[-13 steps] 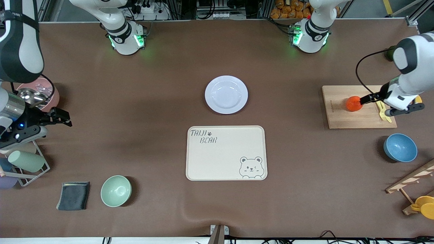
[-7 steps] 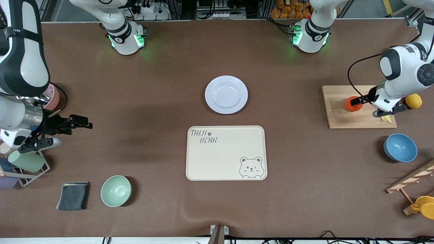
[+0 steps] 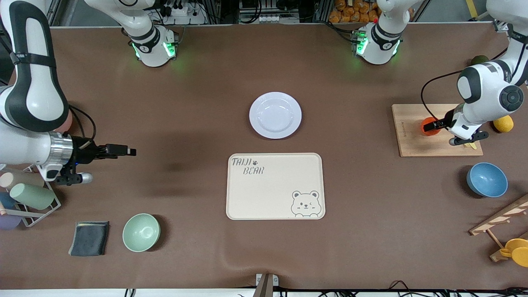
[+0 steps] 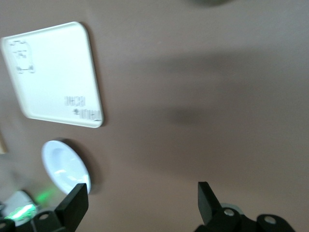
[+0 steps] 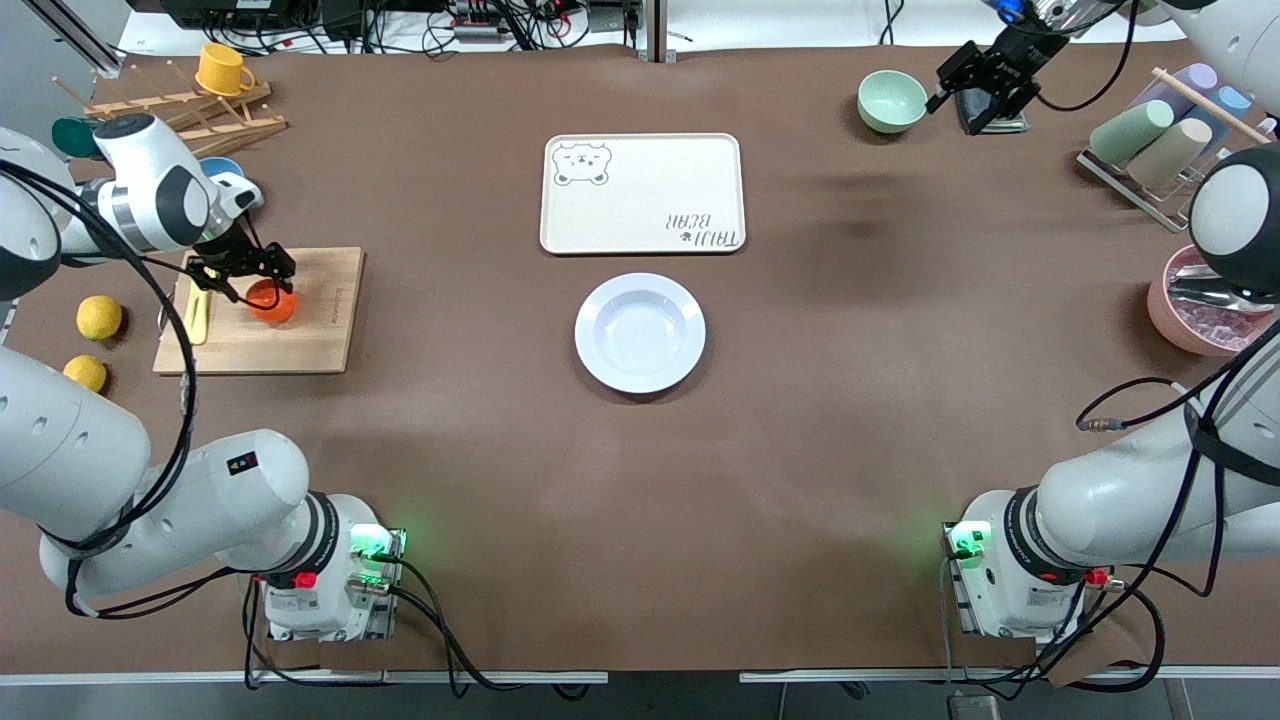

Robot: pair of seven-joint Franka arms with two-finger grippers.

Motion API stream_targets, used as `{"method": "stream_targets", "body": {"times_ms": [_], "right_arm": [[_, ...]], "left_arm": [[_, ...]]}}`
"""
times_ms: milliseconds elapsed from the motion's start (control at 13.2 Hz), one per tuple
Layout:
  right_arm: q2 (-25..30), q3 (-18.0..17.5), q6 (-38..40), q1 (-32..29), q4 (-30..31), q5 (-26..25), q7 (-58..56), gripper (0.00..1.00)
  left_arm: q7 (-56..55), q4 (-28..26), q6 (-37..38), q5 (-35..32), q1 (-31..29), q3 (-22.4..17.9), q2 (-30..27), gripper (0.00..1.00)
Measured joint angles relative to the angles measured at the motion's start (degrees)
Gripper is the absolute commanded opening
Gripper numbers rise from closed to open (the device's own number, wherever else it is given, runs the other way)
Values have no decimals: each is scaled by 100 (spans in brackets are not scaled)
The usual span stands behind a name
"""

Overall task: Place orange and plate with both arms
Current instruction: 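Grasp the orange with the left gripper while the right gripper reaches inward, then carry the orange with the left gripper onto the white plate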

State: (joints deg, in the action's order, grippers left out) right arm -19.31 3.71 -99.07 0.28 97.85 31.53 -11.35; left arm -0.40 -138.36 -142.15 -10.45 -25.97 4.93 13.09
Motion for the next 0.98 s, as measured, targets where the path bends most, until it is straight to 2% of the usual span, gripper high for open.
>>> {"method": "stream_targets", "body": {"times_ms": [75,151,226,302,453,528,604,755,981], "right_arm": [[-25,-5,0,0,124,220,10,100],[-64,-8,6,0,211,421,44,100],[-102,-11,29,0,286,629,87,100],[-125,-11,53,0,356,819,114,100],[-153,-10,116,0,515,1286,205,100],[-168,-11,144,0,615,1543,215,100],[-182,-13,151,0,710,1700,216,100],[-202,-18,167,1,869,1989,234,100],[-226,-30,206,2,1101,2359,237,100]], "left_arm": [[0,2,-57,-64,-41,0,65,41],[1,3,-72,-76,-49,3,100,25],[2,12,-70,-91,-49,11,96,13],[4,14,-70,-93,-48,19,97,6],[10,32,-68,-94,-53,95,90,0],[-16,54,4,-56,-63,274,57,0],[-205,104,221,93,-77,625,-16,0],[-887,329,885,603,-68,1687,-279,0],[-2608,1033,1948,800,15,3242,-561,0]]}}
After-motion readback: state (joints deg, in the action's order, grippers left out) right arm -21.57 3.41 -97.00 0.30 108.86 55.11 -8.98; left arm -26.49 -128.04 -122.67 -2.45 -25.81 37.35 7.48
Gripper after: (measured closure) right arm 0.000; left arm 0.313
